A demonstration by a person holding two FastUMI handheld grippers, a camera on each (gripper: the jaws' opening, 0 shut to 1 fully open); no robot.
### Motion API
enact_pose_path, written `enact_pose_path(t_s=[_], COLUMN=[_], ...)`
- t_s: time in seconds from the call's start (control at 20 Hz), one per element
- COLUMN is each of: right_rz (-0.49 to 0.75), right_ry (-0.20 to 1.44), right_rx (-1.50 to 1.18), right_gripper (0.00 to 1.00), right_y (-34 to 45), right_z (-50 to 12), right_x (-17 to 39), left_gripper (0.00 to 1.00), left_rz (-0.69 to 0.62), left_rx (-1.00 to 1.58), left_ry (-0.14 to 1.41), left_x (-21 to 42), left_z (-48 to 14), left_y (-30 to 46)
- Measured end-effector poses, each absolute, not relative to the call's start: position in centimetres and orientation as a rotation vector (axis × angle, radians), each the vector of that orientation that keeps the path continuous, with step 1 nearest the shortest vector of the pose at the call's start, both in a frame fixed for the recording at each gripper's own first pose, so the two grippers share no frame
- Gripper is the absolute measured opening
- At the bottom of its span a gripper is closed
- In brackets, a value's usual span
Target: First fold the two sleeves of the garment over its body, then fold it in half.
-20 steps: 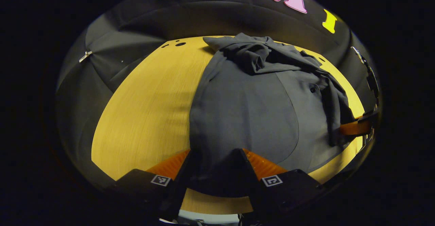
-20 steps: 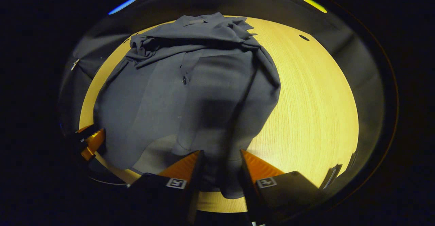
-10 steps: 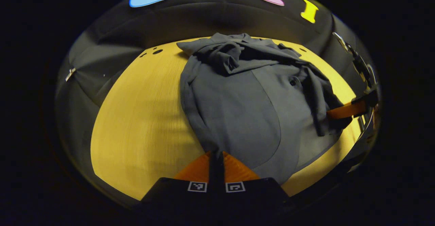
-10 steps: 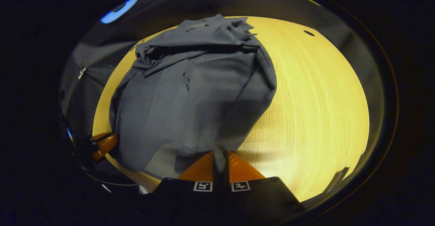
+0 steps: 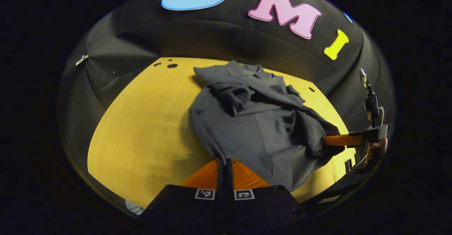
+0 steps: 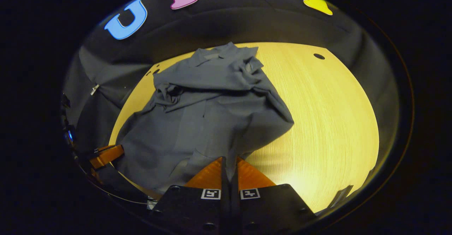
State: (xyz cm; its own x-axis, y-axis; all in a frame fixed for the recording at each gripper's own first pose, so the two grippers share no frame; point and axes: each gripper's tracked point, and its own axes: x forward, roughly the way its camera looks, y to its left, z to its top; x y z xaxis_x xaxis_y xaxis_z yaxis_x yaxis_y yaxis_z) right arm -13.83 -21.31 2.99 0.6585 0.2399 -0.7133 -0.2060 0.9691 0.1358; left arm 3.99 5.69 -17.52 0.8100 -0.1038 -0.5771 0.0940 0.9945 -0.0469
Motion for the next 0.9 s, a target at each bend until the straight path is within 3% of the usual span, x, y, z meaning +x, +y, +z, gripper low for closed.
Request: enact_pose_path(t_s=[0.9], right_rz=[0.328], right_ry=[0.529], right_rx=[-0.057], right_gripper=[0.05], right_y=[-19.8], right_z=[13.1], right_x=[-1.0], left_gripper=[0.05], left_rz=[-0.090], left_rx=[-0.108], left_ry=[0.393], left_x=[16.7], left_z=[-5.9], left_y=[4.6])
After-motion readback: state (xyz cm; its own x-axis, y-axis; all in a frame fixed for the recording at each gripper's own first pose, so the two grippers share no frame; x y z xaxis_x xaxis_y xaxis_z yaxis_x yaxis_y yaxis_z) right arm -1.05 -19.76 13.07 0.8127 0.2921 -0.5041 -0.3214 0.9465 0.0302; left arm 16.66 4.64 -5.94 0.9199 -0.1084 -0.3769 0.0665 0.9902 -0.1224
